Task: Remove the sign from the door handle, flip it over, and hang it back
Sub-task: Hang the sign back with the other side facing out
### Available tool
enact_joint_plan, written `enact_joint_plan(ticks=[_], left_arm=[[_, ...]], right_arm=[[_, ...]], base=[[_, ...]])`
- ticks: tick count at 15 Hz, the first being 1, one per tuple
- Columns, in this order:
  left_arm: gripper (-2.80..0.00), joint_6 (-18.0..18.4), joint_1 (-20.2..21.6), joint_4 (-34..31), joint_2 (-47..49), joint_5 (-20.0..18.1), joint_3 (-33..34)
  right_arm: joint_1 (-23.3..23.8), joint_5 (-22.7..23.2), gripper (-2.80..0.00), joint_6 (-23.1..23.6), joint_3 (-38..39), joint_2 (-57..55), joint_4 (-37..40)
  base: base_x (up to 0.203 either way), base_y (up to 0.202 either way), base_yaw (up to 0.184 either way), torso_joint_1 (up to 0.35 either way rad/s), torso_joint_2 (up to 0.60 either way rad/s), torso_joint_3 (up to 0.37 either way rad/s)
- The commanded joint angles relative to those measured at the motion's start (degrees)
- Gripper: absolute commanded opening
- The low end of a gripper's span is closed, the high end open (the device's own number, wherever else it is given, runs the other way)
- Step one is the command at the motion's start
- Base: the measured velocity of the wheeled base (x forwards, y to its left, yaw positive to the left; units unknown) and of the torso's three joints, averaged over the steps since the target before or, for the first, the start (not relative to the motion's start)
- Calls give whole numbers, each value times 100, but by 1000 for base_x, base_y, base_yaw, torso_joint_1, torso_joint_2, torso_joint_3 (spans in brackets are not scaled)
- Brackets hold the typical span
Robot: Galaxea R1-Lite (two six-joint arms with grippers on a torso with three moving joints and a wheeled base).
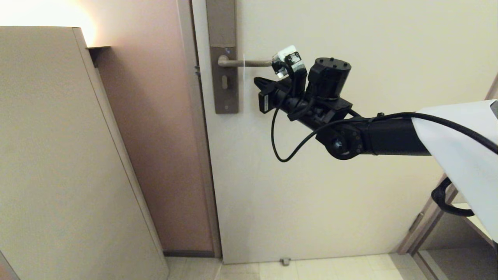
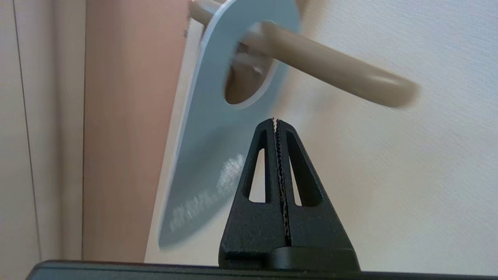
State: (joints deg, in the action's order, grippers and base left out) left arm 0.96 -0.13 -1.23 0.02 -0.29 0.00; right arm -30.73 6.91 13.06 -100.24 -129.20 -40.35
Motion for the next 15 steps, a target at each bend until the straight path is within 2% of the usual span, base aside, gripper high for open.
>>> enact_joint_plan(ticks=[1, 6, 15], left_arm=[[-280, 0, 5, 0, -2, 3, 0], [-280, 0, -3, 0, -2, 3, 0], [-280, 0, 5, 0, -2, 3, 0]], right_arm=[[-11, -12, -280, 12, -241, -329, -117], [-110, -52, -280, 29, -396, -553, -373], [-628, -58, -280, 84, -1129, -1055, -878]], base=[[0, 0, 0, 0, 0, 0], [0, 0, 0, 0, 0, 0], [0, 0, 0, 0, 0, 0]])
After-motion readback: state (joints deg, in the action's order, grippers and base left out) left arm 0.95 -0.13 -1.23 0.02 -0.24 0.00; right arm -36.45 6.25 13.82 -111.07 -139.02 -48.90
